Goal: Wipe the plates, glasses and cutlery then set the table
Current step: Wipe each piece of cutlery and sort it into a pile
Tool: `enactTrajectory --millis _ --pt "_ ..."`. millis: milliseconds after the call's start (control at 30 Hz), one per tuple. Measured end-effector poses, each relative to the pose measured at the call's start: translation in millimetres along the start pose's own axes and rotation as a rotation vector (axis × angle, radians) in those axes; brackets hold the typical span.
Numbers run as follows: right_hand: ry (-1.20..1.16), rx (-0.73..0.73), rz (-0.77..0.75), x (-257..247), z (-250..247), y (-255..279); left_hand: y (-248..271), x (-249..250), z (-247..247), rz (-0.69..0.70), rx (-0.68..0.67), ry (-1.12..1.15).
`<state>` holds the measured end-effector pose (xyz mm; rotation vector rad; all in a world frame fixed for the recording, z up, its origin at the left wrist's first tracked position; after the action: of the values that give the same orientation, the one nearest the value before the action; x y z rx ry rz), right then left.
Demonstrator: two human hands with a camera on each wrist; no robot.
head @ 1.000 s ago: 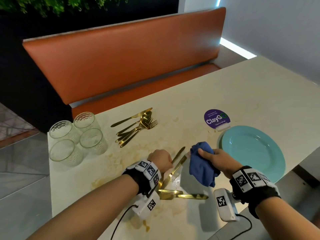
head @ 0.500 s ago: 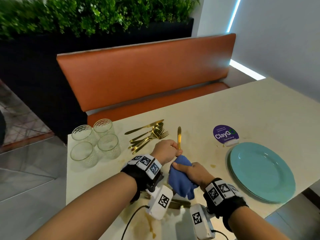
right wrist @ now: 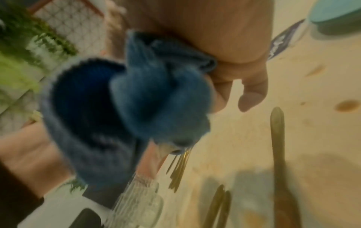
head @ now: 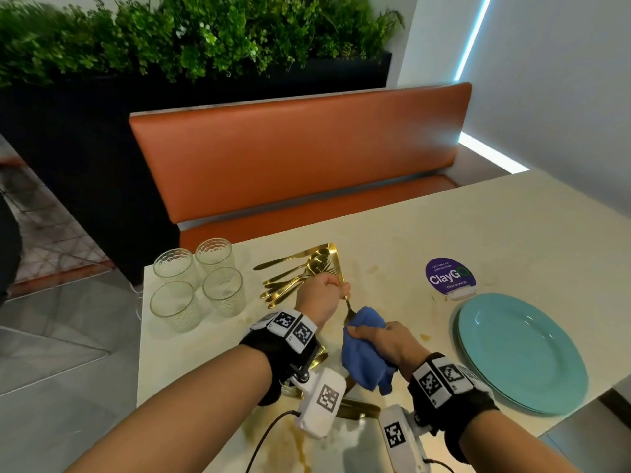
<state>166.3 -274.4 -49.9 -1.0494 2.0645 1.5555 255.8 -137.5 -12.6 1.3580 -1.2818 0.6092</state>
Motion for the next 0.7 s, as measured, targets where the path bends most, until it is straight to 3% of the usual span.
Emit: enactTrajectory --millis 167,267,333,500,600,700 --pt "-0.12 0.036 -0.08 -7.9 -13.0 1.7 -4.3 4.6 -8.2 -0.019 -0.014 0.03" --pt "0.106 0.059 -0.142 -19.2 -34.3 1.9 -5.5 2.6 -23.9 -0.051 -0.031 0.065" --pt "0.28 0.034 -0.171 -26.5 -42.1 4.2 -2.0 16.3 -36.5 0.028 -0.075 0.01" --pt "0.415 0.06 -0.159 -35.4 -68.4 -1.8 14.7 58.9 -45.4 0.288 -0.151 -0.861" --pt "0.165 0.175 -0.186 -45.7 -89.7 -0.4 14.7 36.2 -39.9 0.193 -0.278 -0.974" --pt "-0.312 0.329 -0.215 -41.3 -108.6 -6.0 21.3 9.7 -28.1 0.056 -0.341 -0.571"
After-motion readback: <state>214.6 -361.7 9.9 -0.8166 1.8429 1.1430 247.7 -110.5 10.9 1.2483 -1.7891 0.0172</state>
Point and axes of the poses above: each hand's wrist, its own y-axis away from the middle knuckle, its own z-axis out of the palm, x = y × z, the point moved 10 cm from there along -y, towards the middle knuckle, and after that the axes turned 7 degrees about -x, right-handed, at the moved point
